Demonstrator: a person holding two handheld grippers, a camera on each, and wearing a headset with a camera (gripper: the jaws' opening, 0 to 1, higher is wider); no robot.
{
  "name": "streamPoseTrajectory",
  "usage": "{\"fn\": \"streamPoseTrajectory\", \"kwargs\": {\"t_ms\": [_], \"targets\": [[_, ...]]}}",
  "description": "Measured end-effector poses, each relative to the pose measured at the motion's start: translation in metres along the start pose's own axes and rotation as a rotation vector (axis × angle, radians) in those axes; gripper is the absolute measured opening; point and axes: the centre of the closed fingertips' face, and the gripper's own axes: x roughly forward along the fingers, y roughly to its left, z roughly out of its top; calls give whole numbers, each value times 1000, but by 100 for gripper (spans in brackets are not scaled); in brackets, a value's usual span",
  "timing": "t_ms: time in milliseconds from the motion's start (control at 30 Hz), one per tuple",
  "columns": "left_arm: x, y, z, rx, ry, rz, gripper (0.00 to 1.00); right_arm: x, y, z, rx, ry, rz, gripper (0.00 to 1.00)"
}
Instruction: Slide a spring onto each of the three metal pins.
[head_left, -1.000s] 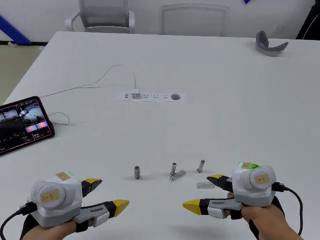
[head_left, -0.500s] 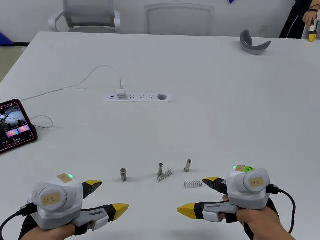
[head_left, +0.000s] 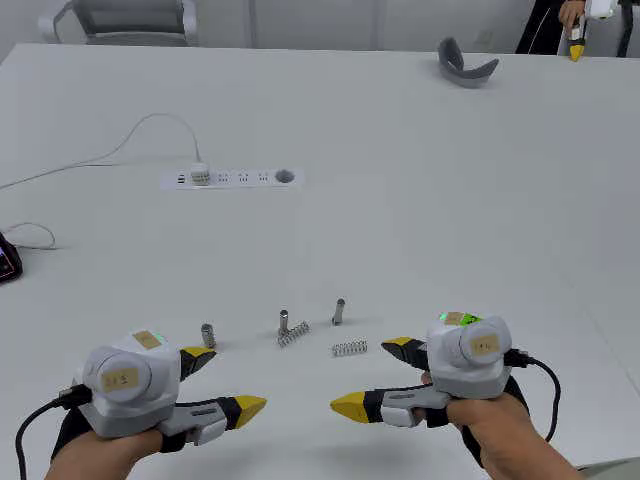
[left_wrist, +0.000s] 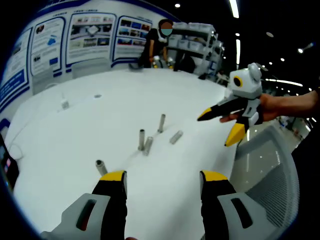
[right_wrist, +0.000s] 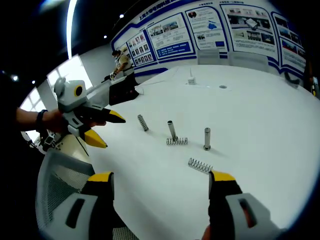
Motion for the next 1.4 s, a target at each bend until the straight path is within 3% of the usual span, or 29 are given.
{"fn": "streamPoseTrajectory", "kwargs": {"t_ms": [333, 867, 1400], "targets": [[28, 0, 10, -1, 1, -15, 58, -6, -2, -1, 10, -5, -2, 79], [68, 13, 11, -33, 33, 13, 50, -9, -1, -5, 31, -8, 11, 79], [98, 31, 1, -53, 70, 78, 32, -9, -1, -12, 54, -1, 24, 79]]}}
